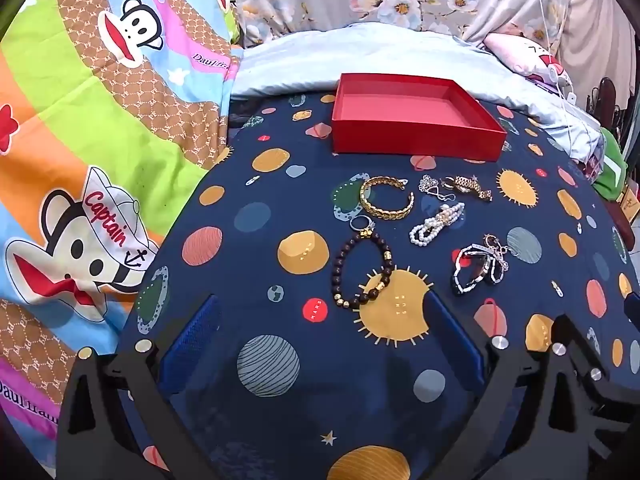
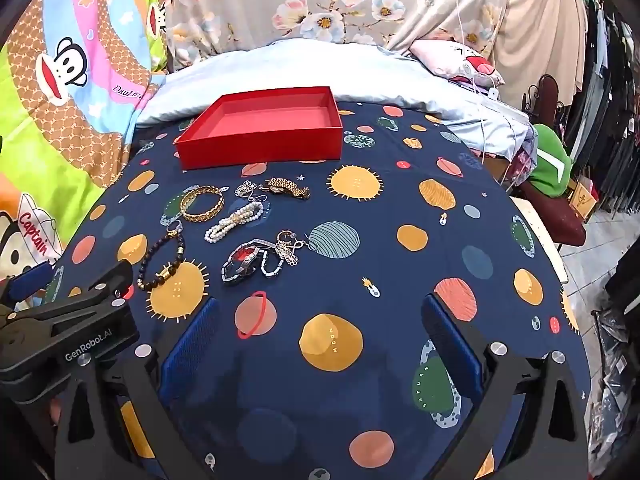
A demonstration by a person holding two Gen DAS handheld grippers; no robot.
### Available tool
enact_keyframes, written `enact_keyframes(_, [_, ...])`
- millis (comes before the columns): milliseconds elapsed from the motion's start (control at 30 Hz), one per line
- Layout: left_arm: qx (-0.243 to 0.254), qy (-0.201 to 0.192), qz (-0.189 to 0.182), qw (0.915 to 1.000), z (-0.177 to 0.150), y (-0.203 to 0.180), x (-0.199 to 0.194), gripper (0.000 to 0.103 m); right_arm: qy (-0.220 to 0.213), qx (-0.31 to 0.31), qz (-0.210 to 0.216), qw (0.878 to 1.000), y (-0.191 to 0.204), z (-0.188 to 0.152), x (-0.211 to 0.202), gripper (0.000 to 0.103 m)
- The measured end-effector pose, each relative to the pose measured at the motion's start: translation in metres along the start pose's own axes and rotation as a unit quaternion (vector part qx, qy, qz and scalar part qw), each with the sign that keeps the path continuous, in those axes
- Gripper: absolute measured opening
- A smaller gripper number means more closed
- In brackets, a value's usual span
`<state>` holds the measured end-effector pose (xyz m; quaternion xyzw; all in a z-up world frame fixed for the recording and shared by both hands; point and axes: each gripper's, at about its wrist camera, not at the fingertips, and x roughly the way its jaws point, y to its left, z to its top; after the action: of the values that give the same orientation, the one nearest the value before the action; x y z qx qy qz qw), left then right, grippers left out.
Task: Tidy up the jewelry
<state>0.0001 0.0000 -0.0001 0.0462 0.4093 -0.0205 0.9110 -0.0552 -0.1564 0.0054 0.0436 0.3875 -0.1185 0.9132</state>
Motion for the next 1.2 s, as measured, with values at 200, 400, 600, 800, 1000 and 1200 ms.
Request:
enact_keyframes(200, [-0.001, 0.003, 0.0, 1.0, -0.001, 0.0, 0.0, 0.098, 0.004, 0.001, 0.003, 1.0, 0.0, -0.001, 0.002, 0.098])
enact_keyframes(400, [0.0, -0.006, 0.002, 1.0, 0.001, 0.002, 0.003, 0.098, 0.005, 0.003, 0.006, 1.0, 0.001, -0.002, 0.002, 0.098])
enact_keyframes(600, [-0.001, -0.006, 0.0, 1.0, 0.002, 0.003, 0.002, 0.098, 0.007, 0.004, 0.008, 1.0, 0.001, -0.002, 0.003, 0.098])
enact_keyframes(800, [-0.002, -0.005, 0.001, 1.0, -0.001, -0.001, 0.004, 0.098, 0.008, 0.006, 0.01, 1.0, 0.001, -0.002, 0.004, 0.098])
enact_keyframes(1000, [-0.008, -0.003, -0.005, 1.0, 0.0, 0.003, 0.007, 0.098, 0.014, 0.003, 0.013, 1.0, 0.003, -0.003, 0.009, 0.098])
enact_keyframes(1200, [-0.009, 0.005, 0.007, 0.9999, 0.002, 0.015, 0.019, 0.098, 0.023, 0.008, 0.025, 0.999, 0.0, -0.003, 0.018, 0.098])
